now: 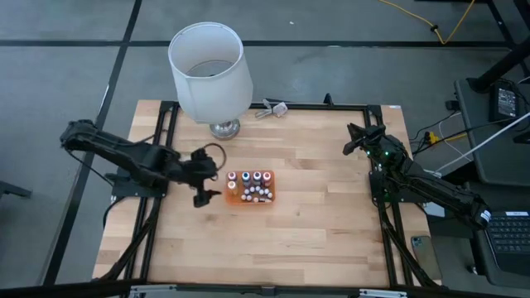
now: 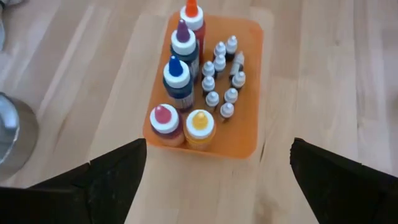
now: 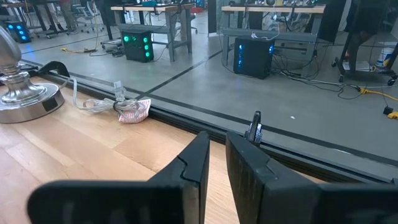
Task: Pick & Place food coloring
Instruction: Return to Home Position
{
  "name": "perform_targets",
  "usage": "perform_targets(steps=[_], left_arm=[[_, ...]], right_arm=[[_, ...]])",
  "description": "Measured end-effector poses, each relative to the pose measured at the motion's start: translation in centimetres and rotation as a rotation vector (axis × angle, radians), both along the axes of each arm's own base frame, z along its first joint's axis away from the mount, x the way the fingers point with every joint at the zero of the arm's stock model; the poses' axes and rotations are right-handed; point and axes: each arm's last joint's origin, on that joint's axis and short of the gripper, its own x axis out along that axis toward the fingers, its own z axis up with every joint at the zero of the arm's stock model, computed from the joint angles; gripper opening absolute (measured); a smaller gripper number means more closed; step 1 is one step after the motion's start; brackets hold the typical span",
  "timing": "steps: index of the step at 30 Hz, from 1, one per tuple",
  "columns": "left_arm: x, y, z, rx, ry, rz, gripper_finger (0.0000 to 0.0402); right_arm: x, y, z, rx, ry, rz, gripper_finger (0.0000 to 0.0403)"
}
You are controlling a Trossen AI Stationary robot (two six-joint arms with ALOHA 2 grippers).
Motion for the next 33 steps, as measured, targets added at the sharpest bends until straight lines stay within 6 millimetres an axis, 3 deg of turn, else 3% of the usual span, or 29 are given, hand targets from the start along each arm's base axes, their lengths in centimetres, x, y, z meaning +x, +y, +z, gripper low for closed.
perform_targets(steps=[7, 13, 24, 33], left_arm=[[-4.3, 1.4, -2.7, -0.027, -0.122, 0.041, 0.0384], [-7.3, 2.9, -5.2, 0.007, -0.229, 0.174, 0.0386], [-9.2, 4.6, -11.1, 0.214, -0.419, 0.337, 0.0386], [-9.4, 5.1, -12.8, 0.140, -0.495, 0.226, 0.0386]], right_arm=[[0.0, 0.0, 0.0, 0.000, 0.000, 0.000, 0.0058], [0.0, 0.0, 0.0, 0.000, 0.000, 0.000, 0.0058], [0.0, 0.0, 0.0, 0.000, 0.000, 0.000, 0.0058], [0.0, 0.0, 0.0, 0.000, 0.000, 0.000, 0.0058]])
